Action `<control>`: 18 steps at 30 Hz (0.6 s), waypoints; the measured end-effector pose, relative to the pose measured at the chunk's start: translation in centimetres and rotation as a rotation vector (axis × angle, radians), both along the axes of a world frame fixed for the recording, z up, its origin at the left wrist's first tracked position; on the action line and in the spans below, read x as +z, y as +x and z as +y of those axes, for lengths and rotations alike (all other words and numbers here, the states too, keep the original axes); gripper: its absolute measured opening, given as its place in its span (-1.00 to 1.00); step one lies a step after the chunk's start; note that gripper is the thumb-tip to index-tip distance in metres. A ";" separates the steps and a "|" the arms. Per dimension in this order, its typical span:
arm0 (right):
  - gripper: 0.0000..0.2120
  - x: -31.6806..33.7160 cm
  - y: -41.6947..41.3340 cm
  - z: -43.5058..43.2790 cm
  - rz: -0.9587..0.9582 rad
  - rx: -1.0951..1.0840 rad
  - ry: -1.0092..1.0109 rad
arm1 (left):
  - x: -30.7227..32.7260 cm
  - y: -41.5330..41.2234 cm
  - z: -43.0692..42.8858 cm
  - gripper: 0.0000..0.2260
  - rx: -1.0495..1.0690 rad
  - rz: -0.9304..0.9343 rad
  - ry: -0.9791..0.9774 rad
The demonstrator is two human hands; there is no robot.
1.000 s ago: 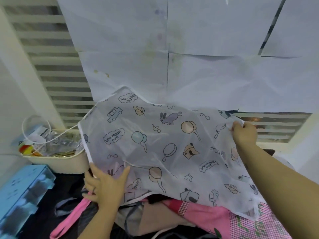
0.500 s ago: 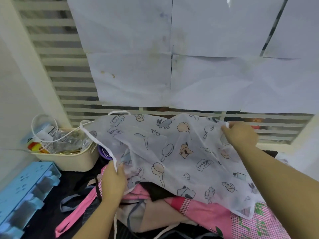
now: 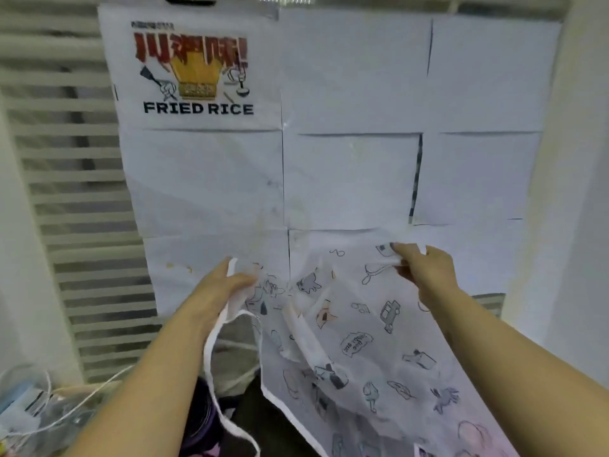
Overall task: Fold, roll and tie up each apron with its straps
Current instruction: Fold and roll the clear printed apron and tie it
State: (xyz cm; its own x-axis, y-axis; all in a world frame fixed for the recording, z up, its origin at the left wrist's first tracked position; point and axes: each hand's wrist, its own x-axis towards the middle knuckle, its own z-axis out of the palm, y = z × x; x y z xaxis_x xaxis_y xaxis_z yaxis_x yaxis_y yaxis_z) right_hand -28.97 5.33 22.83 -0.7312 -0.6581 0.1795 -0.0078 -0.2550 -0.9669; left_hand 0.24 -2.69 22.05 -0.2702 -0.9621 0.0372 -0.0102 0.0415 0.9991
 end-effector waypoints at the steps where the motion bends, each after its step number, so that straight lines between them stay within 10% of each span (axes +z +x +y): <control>1: -0.82 0.8 -0.5 0.5 -0.019 -0.027 -0.019 | 0.8 0.1 -0.1 -0.52 -0.002 -0.059 -0.067; 5: -0.83 4.3 -2.0 2.1 -0.122 -0.222 -0.176 | 3.8 0.7 -1.2 -0.31 0.004 -0.196 -0.264; 10: -0.78 7.1 -2.8 3.6 -0.169 -0.495 -0.442 | 5.9 1.5 -2.4 -0.76 0.423 -0.132 -0.595; 12: -0.78 7.3 -2.9 3.9 -0.182 -0.544 -0.479 | 4.8 2.0 -3.2 -0.95 0.583 -0.320 -0.686; 18: -0.78 6.1 -2.5 3.4 -0.152 -0.631 -0.444 | 1.5 3.0 -4.8 -0.68 0.736 -0.844 -0.871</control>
State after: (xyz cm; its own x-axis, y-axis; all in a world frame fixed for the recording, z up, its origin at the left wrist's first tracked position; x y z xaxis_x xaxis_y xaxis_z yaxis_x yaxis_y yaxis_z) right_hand -31.52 8.76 28.90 -0.9806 -0.0001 0.1959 -0.1553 -0.6091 -0.7777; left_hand 3.22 -7.46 23.52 0.0359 -0.6441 0.7641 -0.8710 0.3548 0.3399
